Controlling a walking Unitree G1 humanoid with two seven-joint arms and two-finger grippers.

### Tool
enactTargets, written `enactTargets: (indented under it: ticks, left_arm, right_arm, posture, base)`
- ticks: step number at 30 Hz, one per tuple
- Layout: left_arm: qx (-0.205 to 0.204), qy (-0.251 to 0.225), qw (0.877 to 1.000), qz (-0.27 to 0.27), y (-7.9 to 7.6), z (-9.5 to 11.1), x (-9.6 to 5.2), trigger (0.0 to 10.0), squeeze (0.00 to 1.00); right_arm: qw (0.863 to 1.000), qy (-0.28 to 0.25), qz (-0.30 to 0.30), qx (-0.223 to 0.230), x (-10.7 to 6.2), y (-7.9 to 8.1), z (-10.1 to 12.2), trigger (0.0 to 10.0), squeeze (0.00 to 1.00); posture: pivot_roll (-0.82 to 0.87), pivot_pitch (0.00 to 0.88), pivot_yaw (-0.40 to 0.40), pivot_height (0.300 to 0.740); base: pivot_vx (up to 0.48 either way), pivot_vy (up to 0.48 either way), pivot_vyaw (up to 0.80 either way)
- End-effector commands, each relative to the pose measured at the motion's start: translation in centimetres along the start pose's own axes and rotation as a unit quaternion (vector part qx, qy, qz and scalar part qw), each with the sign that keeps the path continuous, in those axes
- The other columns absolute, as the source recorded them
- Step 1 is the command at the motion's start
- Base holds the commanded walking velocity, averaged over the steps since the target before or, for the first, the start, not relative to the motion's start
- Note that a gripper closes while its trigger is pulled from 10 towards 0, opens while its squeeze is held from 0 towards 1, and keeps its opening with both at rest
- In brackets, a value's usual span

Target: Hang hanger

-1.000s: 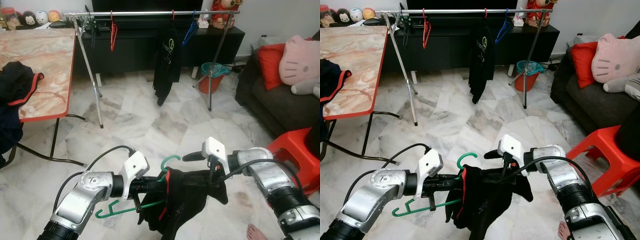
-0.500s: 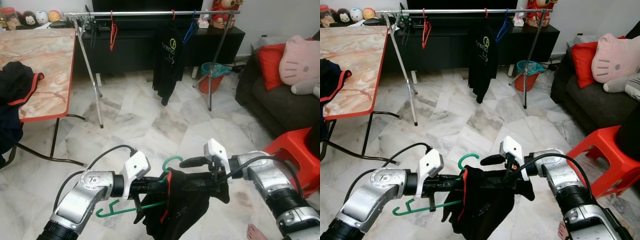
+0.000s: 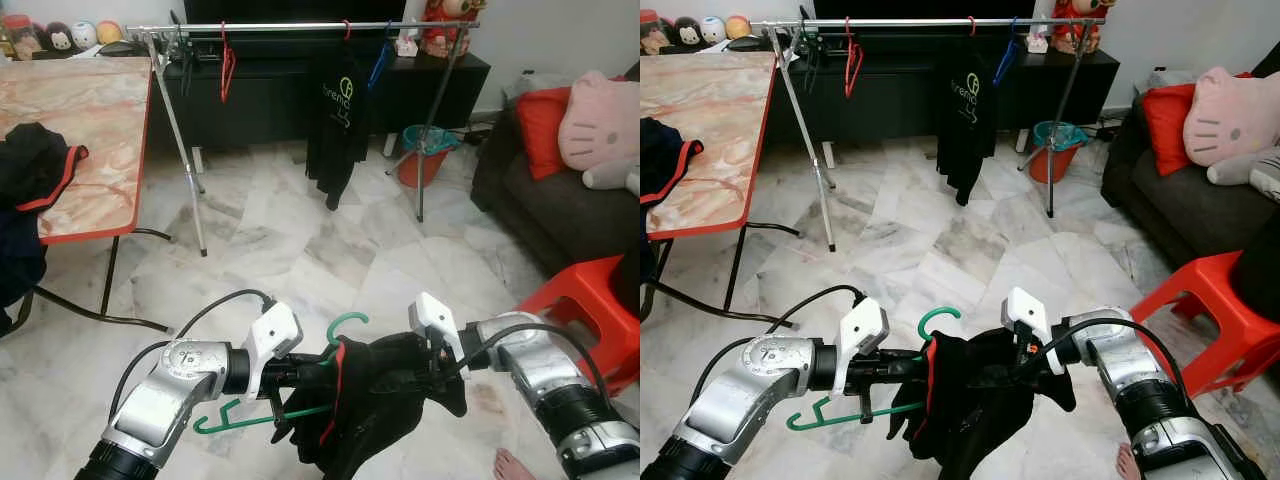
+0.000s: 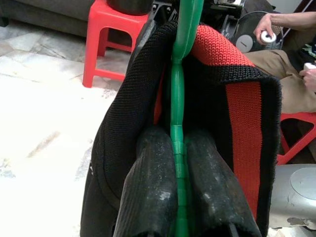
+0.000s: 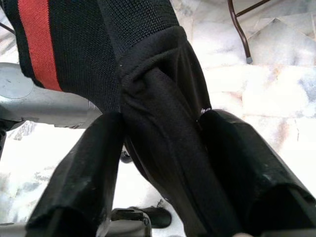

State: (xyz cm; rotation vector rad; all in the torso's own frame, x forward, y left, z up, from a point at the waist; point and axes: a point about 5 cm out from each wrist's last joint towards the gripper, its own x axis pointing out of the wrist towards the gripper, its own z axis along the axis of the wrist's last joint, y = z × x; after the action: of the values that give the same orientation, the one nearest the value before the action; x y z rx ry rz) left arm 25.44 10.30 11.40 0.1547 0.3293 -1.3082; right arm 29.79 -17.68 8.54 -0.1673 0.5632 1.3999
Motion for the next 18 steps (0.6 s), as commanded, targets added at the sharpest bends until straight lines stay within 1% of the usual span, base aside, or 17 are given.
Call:
enactTargets:
  ticks: [1, 13, 18]
  left_arm:
    - [0.014, -0.02, 1.0, -0.012, -0.05, 1.31, 0.35, 10.0, 0.0]
    - [0.012, -0.022, 1.0, -0.011, -0.1, 1.28, 0.44, 10.0, 0.0]
    - [0.013, -0.024, 1.0, -0.012, -0.12, 1.36, 0.57, 10.0, 0.0]
  right_arm:
    - [1.0, 0.011, 0.0, 0.0, -0.22, 0.01, -0.35, 0.0, 0.0]
    - [1.0, 0.01, 0.0, 0.001, 0.22, -0.03, -0.4, 0.0, 0.0]
    - [1.0, 0.007, 0.01, -0.001, 0.49, 0.19, -0.36, 0.0, 0.0]
  posture:
    - [0.05, 0.046, -0.112, 0.74]
    - [0.05, 0.048, -0.113, 0.74]
    - [0.05, 0.047, -0.113, 0.74]
  base:
    - [0.0, 0.0, 0.0]
    - [0.0, 0.0, 0.0]
    - [0.0, 0.0, 0.0]
